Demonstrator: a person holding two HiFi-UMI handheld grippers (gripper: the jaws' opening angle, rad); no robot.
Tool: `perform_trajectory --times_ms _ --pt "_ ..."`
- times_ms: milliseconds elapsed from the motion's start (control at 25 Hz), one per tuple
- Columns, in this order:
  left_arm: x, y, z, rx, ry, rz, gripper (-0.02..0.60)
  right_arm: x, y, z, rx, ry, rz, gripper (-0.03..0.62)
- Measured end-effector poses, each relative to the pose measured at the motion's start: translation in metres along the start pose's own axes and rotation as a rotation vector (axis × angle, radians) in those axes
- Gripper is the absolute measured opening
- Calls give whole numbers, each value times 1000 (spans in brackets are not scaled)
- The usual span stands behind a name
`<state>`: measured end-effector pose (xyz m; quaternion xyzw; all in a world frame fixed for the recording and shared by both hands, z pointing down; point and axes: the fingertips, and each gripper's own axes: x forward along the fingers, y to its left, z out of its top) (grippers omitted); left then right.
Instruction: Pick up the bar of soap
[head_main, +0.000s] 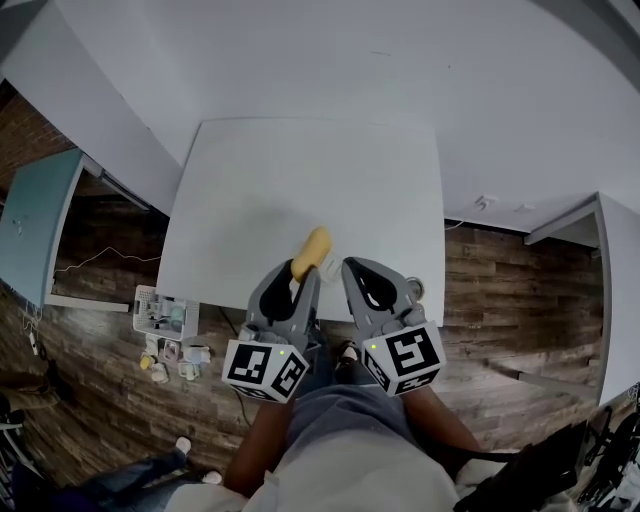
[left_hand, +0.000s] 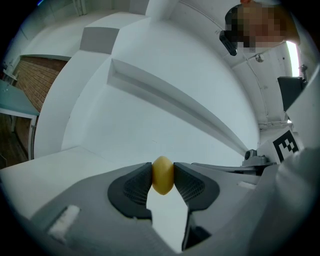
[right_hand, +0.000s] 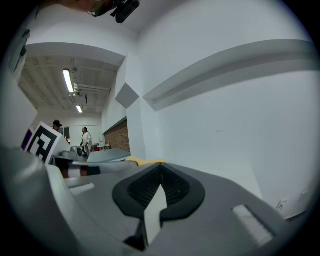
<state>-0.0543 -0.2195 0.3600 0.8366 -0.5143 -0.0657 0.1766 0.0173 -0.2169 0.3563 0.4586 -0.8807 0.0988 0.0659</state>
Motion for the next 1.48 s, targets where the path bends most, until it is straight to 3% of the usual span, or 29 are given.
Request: perform_trajectory --times_ms 480,1480 --pt "10 11 -29 -66 33 -7 137 12 -7 -23 62 42 -15 0" --pt "12 13 -27 -81 24 3 137 14 -9 -21 59 41 5 0"
